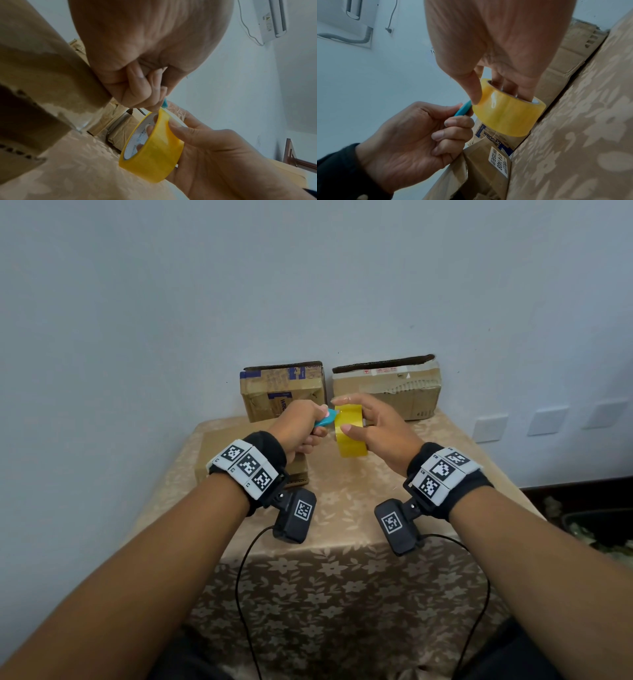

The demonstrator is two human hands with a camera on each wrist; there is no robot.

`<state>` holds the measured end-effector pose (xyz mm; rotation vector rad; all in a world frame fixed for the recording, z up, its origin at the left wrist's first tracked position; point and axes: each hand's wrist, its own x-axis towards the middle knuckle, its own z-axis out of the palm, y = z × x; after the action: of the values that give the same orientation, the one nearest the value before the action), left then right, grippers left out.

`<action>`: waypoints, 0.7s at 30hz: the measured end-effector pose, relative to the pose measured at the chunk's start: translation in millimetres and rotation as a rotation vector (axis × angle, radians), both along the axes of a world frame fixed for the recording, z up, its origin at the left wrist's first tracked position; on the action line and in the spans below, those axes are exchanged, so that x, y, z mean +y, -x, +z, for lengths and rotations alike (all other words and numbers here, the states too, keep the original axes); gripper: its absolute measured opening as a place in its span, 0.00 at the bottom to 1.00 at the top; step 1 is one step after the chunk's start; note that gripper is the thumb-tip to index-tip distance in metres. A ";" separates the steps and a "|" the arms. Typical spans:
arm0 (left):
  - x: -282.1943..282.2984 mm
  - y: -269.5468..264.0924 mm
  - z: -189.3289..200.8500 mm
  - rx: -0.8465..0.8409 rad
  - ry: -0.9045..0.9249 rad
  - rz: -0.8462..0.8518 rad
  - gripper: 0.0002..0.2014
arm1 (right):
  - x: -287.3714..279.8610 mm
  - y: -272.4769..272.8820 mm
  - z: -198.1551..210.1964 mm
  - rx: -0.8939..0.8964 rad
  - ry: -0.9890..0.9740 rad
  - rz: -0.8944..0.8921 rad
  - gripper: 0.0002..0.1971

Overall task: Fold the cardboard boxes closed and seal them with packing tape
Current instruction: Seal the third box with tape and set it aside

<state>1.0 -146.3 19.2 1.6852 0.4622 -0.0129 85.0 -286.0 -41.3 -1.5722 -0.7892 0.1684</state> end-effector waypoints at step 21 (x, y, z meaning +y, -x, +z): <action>20.9 -18.0 -18.9 -0.118 -0.990 0.027 0.14 | -8.4 -2.8 8.4 0.138 -0.164 -0.093 0.05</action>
<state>18.9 -125.4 0.3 2.6263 0.4254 0.3907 87.8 -294.5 -32.9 -1.4226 -0.6057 0.1390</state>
